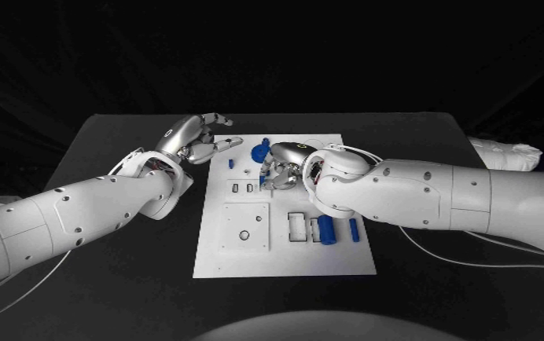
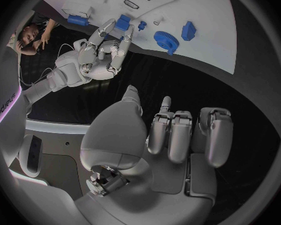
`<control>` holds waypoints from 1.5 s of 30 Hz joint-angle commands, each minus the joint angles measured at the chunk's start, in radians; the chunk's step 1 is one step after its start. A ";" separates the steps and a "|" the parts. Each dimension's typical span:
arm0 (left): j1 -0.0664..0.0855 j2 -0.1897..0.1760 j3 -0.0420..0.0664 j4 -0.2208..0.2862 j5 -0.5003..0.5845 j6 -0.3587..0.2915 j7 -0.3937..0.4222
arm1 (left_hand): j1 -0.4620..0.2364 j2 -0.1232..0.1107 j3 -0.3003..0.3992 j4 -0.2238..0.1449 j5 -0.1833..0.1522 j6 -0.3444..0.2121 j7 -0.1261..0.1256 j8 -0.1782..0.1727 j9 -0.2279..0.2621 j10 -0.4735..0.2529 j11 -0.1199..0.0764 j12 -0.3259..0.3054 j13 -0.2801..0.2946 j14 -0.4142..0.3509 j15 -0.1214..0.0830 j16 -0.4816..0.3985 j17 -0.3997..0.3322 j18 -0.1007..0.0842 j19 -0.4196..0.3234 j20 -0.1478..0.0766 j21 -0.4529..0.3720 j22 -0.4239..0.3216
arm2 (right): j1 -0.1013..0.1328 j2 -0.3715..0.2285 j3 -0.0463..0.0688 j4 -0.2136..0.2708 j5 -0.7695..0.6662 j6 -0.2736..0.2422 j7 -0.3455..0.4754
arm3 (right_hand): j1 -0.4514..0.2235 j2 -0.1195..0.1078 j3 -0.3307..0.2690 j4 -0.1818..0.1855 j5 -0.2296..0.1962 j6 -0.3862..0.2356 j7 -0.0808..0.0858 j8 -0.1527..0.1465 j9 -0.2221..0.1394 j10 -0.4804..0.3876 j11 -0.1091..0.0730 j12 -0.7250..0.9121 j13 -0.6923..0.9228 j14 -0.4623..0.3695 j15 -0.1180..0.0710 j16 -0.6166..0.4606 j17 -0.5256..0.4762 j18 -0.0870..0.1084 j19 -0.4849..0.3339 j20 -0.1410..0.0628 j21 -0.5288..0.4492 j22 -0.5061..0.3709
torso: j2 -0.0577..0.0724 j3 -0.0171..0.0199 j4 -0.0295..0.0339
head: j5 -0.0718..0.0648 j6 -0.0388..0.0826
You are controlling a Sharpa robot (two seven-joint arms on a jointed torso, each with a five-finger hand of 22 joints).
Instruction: Assemble the parts on the task board
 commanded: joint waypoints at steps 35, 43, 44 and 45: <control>0.001 -0.001 0.001 0.002 -0.005 -0.001 0.013 | 0.001 0.008 -0.005 0.000 0.006 0.005 0.017 -0.004 -0.001 0.104 0.004 0.003 0.263 0.104 0.006 0.003 0.263 -0.007 0.107 0.008 0.002 0.263 | -0.019 0.003 0.000 0.003 -0.063 0.028 -0.034 | -0.011 -0.012 -0.008 -0.014 -0.028 -0.050 0.013 -0.049 -0.021 0.105 0.016 0.003 0.263 0.106 0.012 0.004 0.263 -0.007 0.103 0.008 0.004 0.263 | -0.002 -0.0007 0.0011 | -0.006 -0.001; 0.001 -0.002 0.001 0.002 -0.006 -0.001 0.013 | 0.001 0.008 -0.005 0.000 0.006 0.005 0.017 -0.004 -0.001 0.104 0.004 0.003 0.263 0.104 0.006 0.003 0.263 -0.007 0.107 0.008 0.002 0.263 | -0.020 0.003 0.000 0.004 -0.060 0.022 -0.032 | -0.012 -0.012 -0.008 -0.014 -0.028 -0.047 0.013 -0.048 -0.020 0.105 0.016 0.003 0.263 0.106 0.013 0.004 0.263 -0.007 0.103 0.009 0.004 0.263 | -0.002 -0.0003 0.0008 | -0.007 0.000; 0.001 -0.002 0.001 0.002 -0.006 -0.001 0.013 | 0.001 0.008 -0.005 0.000 0.006 0.005 0.017 -0.004 -0.001 0.104 0.004 0.003 0.263 0.104 0.006 0.003 0.263 -0.007 0.107 0.008 0.002 0.263 | -0.020 0.003 0.000 0.004 -0.059 0.018 -0.032 | -0.013 -0.011 -0.008 -0.014 -0.029 -0.045 0.013 -0.047 -0.020 0.105 0.017 0.003 0.263 0.106 0.013 0.004 0.263 -0.007 0.103 0.009 0.004 0.263 | -0.001 -0.0005 0.0013 | -0.007 0.001; 0.001 -0.002 0.001 0.002 -0.006 -0.002 0.013 | 0.001 0.008 -0.005 0.000 0.006 0.005 0.017 -0.004 -0.001 0.104 0.004 0.003 0.263 0.104 0.006 0.003 0.263 -0.007 0.107 0.008 0.002 0.263 | -0.020 0.003 0.000 0.004 -0.059 0.014 -0.031 | -0.013 -0.011 -0.008 -0.014 -0.029 -0.043 0.014 -0.046 -0.020 0.105 0.017 0.003 0.263 0.106 0.013 0.004 0.263 -0.007 0.103 0.009 0.004 0.263 | -0.001 -0.0005 0.0014 | -0.007 0.001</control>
